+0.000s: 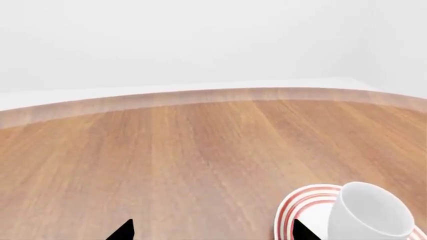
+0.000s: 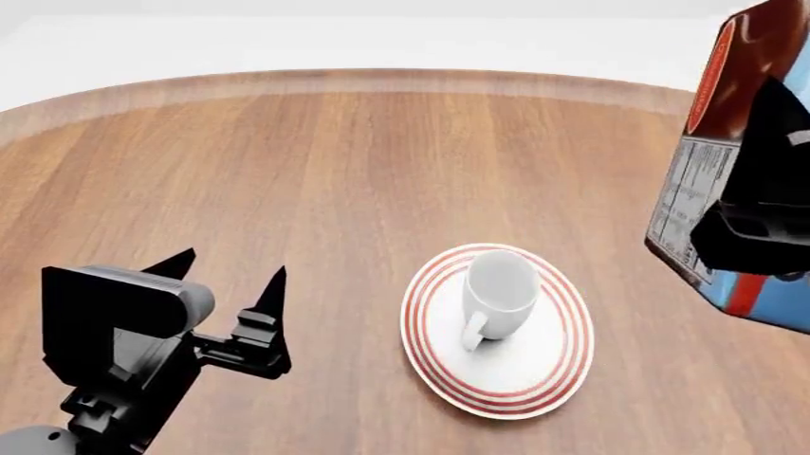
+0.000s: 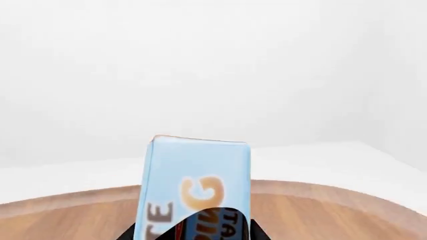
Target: Pick up the white mug and put it on the plate, and put the chocolate pudding to the right of the plate.
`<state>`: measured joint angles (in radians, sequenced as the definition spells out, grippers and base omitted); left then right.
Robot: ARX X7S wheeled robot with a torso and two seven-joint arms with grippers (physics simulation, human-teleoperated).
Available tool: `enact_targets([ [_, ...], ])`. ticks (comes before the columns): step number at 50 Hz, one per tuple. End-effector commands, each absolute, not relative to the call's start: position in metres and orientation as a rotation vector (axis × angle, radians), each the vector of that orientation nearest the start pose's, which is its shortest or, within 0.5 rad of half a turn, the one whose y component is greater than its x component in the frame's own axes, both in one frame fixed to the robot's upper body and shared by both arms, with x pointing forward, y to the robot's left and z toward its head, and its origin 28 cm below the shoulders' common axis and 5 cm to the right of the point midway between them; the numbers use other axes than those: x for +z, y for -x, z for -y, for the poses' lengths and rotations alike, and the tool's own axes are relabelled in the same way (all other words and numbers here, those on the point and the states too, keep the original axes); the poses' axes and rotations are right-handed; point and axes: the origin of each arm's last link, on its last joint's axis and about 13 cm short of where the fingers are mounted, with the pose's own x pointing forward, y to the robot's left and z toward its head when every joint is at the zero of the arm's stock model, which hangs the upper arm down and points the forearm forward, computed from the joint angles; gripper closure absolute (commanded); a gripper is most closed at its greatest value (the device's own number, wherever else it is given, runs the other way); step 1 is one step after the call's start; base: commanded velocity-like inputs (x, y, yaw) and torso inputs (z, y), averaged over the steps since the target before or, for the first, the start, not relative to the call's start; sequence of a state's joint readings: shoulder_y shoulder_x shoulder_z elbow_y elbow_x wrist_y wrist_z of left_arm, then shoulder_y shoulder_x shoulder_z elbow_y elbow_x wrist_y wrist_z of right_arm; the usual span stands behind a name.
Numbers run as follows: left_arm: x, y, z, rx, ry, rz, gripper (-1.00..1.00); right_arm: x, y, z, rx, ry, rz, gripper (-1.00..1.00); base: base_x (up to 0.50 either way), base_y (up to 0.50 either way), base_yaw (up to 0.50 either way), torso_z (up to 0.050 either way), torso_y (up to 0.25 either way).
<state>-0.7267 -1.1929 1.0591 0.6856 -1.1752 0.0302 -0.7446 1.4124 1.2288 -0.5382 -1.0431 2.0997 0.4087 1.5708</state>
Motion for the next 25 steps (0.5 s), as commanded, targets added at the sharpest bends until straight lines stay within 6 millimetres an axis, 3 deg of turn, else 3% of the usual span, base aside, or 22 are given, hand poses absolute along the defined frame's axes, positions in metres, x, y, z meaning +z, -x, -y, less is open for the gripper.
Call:
enact_targets([
  [1, 0.185, -0.185, -0.247, -0.279, 0.012, 0.025, -1.00, 0.345, -0.104, 0.137, -0.256, 0.059, 0.446, 1.00, 0.00, 0.00, 0.00, 0.000, 0.000],
  [7, 0.184, -0.185, -0.247, -0.278, 0.014, 0.021, -1.00, 0.347, -0.137, 0.148, -0.324, 0.171, 0.519, 1.00, 0.00, 0.00, 0.00, 0.000, 0.000],
  [12, 0.182, -0.186, -0.248, -0.275, 0.019, 0.015, -1.00, 0.349, -0.160, 0.154, -0.213, 0.213, 0.616, 1.00, 0.00, 0.00, 0.00, 0.000, 0.000],
  [24, 0.179, -0.186, -0.248, -0.280, 0.020, 0.011, -1.00, 0.348, -0.220, 0.177, -0.180, 0.286, 0.452, 1.00, 0.00, 0.00, 0.00, 0.000, 0.000],
  [25, 0.179, -0.186, -0.248, -0.279, 0.020, 0.010, -1.00, 0.348, -0.224, 0.180, -0.236, 0.284, 0.441, 1.00, 0.00, 0.00, 0.00, 0.000, 0.000],
])
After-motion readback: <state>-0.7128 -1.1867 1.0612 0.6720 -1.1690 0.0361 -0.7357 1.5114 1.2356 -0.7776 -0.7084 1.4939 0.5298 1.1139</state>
